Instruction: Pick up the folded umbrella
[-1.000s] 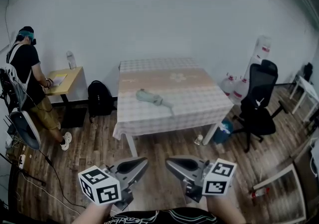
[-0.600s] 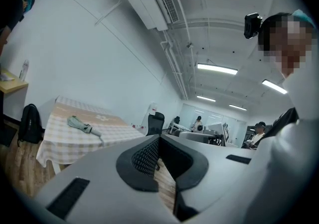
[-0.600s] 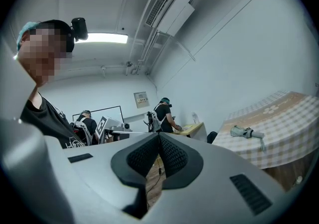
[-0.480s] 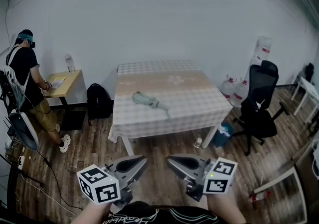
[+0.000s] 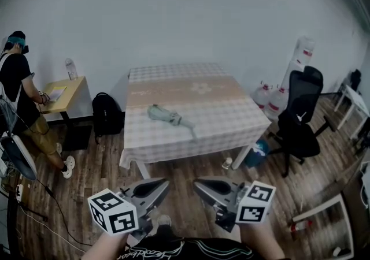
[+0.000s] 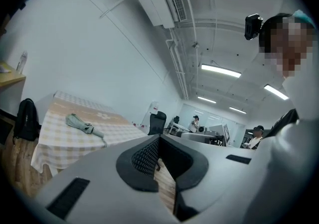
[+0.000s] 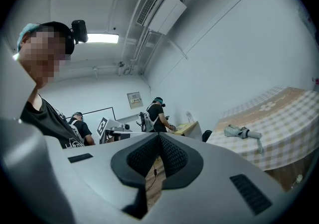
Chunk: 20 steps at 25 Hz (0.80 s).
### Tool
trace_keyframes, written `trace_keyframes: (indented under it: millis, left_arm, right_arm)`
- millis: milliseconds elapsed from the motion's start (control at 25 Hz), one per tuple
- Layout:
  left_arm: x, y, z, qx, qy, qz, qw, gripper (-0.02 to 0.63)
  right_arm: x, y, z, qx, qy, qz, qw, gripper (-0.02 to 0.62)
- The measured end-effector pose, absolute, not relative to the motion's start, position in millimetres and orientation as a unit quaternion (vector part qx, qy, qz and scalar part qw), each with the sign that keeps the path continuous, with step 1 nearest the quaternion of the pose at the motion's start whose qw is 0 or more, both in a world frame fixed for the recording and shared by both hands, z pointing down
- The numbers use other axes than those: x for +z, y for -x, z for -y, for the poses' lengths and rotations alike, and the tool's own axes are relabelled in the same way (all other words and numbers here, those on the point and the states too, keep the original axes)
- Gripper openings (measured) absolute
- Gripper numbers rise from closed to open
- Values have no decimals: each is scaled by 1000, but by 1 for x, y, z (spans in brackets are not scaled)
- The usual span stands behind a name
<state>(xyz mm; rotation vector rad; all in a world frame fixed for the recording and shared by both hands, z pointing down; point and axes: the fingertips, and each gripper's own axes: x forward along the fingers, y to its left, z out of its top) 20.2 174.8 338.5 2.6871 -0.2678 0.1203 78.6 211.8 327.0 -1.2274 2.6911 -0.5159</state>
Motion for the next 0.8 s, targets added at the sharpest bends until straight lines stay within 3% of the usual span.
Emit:
trace_keyframes:
  millis: [800]
  left_arm:
    - [378,-24,85,55,-958,101,263,-5]
  right_arm:
    - [353,-93,47,-225,442,-868,31,11]
